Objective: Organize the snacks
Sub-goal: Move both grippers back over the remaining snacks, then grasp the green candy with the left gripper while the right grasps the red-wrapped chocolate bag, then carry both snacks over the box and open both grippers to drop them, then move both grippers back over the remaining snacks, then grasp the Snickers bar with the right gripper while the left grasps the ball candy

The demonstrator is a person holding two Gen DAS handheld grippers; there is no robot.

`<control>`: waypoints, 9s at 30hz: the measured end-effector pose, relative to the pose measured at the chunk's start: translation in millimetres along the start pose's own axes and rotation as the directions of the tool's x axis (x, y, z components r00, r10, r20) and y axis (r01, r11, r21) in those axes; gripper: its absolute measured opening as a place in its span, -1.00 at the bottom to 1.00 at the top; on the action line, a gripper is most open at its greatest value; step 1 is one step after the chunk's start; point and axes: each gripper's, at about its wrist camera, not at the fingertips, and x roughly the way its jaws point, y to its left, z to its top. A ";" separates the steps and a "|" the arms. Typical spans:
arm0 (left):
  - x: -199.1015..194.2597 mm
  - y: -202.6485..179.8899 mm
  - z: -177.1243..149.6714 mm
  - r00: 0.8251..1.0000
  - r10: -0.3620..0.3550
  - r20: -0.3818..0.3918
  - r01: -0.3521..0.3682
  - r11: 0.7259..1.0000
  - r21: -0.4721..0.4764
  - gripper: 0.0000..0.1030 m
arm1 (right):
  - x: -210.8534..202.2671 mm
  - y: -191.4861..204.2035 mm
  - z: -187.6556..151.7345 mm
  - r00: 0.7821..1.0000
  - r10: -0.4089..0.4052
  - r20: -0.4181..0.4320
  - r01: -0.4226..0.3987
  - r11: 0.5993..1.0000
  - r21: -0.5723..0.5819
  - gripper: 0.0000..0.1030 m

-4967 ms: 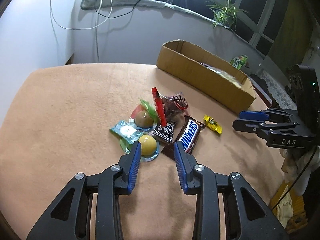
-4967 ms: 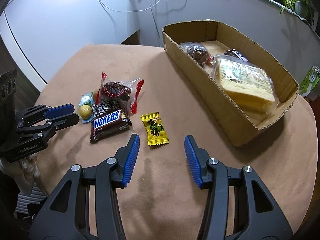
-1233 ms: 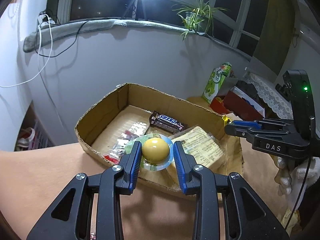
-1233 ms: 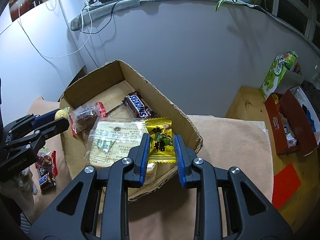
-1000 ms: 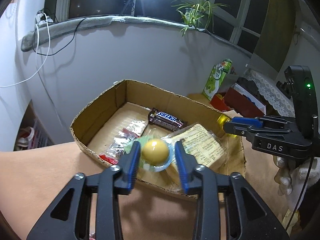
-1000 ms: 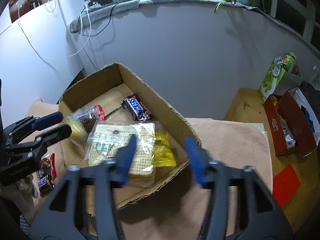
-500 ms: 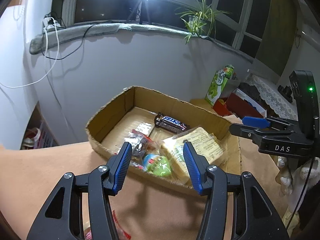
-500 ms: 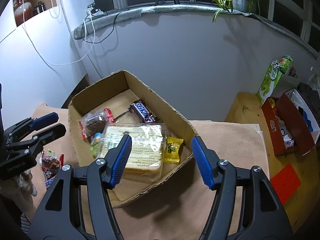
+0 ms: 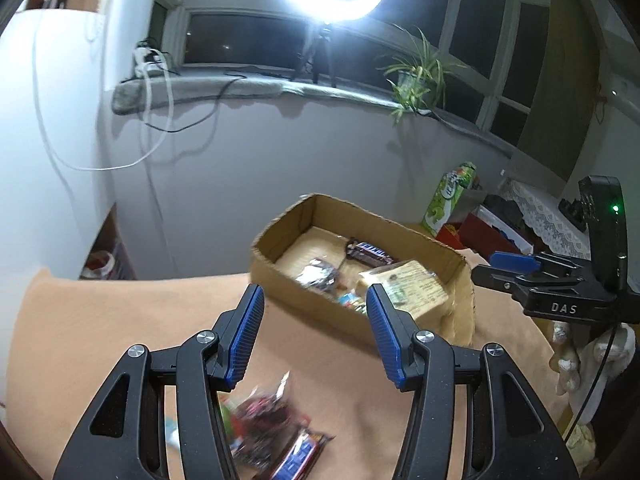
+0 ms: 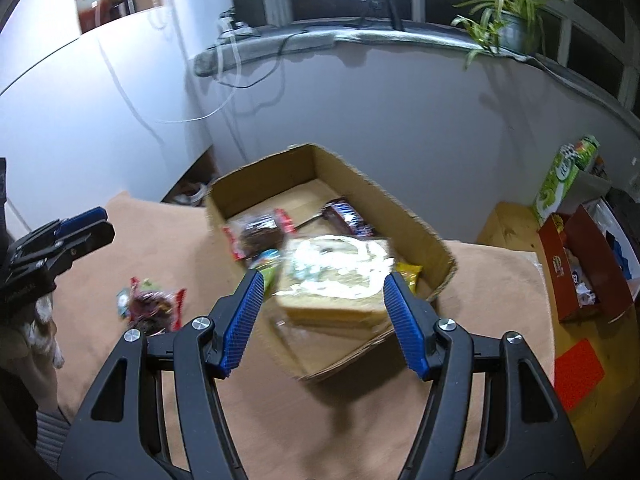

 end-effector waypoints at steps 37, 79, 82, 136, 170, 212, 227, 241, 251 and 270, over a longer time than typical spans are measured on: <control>-14.9 82.8 -104.7 0.974 0.067 -0.215 -0.082 0.995 -0.060 -0.15 | 77.0 174.5 -39.7 0.965 0.054 -0.257 -0.173 0.865 -0.470 0.26; 51.4 111.3 -78.2 0.954 0.132 -0.270 -0.149 0.988 -0.041 -0.23 | 138.4 180.5 -23.6 0.945 0.066 -0.322 -0.203 0.886 -0.416 -0.20; 57.5 109.2 -74.4 0.949 0.153 -0.274 -0.161 0.987 -0.008 -0.13 | 137.5 179.6 -24.0 0.945 0.065 -0.322 -0.202 0.888 -0.413 -0.20; 39.0 38.0 19.7 0.999 -0.018 -0.045 0.018 1.000 0.000 -0.38 | 55.2 45.3 51.7 0.989 0.112 -0.094 -0.124 0.984 -0.130 -0.30; 128.6 12.0 49.9 0.990 -0.043 -0.133 0.047 0.999 0.025 -0.23 | 119.7 -1.2 89.8 0.992 0.045 -0.118 -0.056 0.995 -0.085 0.29; -2.2 79.3 -37.9 0.993 0.016 -0.118 -0.026 0.997 -0.077 -0.12 | 41.7 123.9 -46.7 0.952 0.208 -0.223 -0.241 0.961 -0.136 0.29; 3.7 79.2 -77.4 0.982 -0.011 -0.191 -0.004 0.997 -0.076 -0.12 | 92.5 123.1 -74.4 0.878 0.327 -0.351 -0.276 0.943 0.188 0.28; 27.3 91.2 -84.2 0.973 0.017 -0.229 -0.028 0.999 -0.044 -0.40 | 106.9 149.0 -69.3 0.902 0.243 -0.356 -0.208 0.969 0.134 0.08; 38.1 79.7 -81.7 0.967 -0.023 -0.254 0.024 1.000 0.001 -0.40 | 113.3 165.1 -61.7 0.914 0.180 -0.363 -0.168 0.984 0.067 0.08; 62.8 76.1 -78.2 0.957 -0.020 -0.290 0.036 0.998 0.048 -0.33 | 123.3 141.5 -52.5 0.903 0.160 -0.399 -0.150 0.987 0.057 0.02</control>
